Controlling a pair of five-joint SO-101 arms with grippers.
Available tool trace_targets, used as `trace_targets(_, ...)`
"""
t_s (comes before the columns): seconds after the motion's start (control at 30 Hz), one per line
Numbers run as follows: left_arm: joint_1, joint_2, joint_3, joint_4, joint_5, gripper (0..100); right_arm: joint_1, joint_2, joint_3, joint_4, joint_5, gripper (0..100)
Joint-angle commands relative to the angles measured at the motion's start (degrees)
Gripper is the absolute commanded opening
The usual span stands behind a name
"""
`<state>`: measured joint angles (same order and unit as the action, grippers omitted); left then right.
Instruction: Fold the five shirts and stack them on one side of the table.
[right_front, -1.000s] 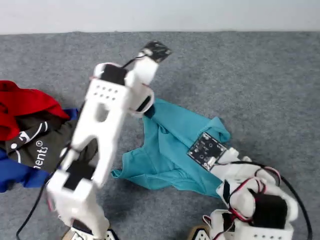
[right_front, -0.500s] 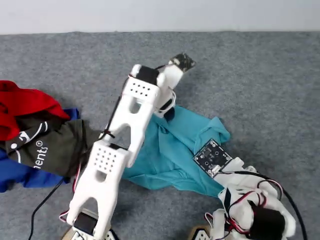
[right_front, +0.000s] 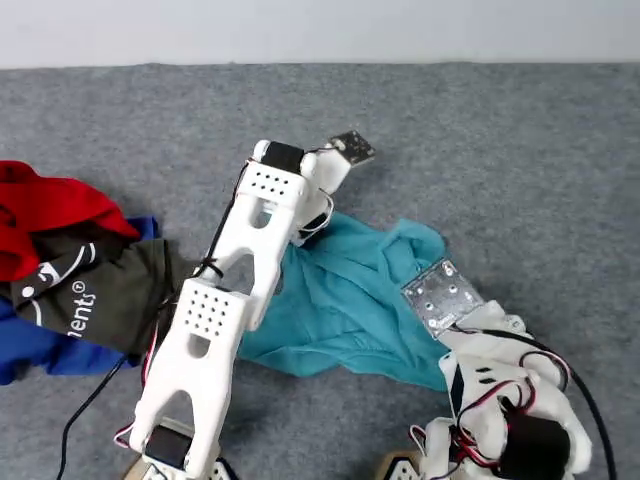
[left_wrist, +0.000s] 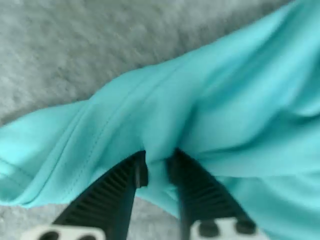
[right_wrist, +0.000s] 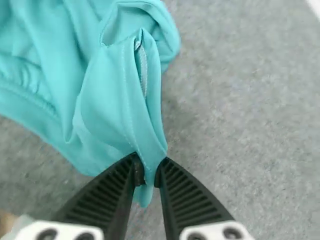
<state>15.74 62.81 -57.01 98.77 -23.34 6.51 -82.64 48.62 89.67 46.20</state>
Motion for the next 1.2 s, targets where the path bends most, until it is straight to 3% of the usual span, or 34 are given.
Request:
trace_targets(0.0,-3.6,-7.9,17.4,2.0,-3.9,2,0.7,0.2,-0.4,-4.5,-0.6,0.8)
trace_targets(0.4,-4.0,-39.7,52.6,1.9,-4.8,2,1.1,0.3,-0.3,-11.8,-0.6,0.8)
trace_targets(0.63,-9.8,-61.1,69.8,1.9,-6.5,3,10.6,0.4,2.0,-16.5,0.3,0.8)
trace_targets(0.9,-13.1,-91.2,84.7,1.9,-11.1,21,19.4,0.0,3.2,-21.8,11.8,0.8)
trace_targets(1.03,-10.3,-103.4,89.5,1.9,-10.7,22,26.0,0.4,3.9,-24.5,16.1,0.8)
trace_targets(1.17,-9.1,-107.0,90.9,1.8,-6.7,22,30.5,0.3,7.4,-24.6,20.3,0.8)
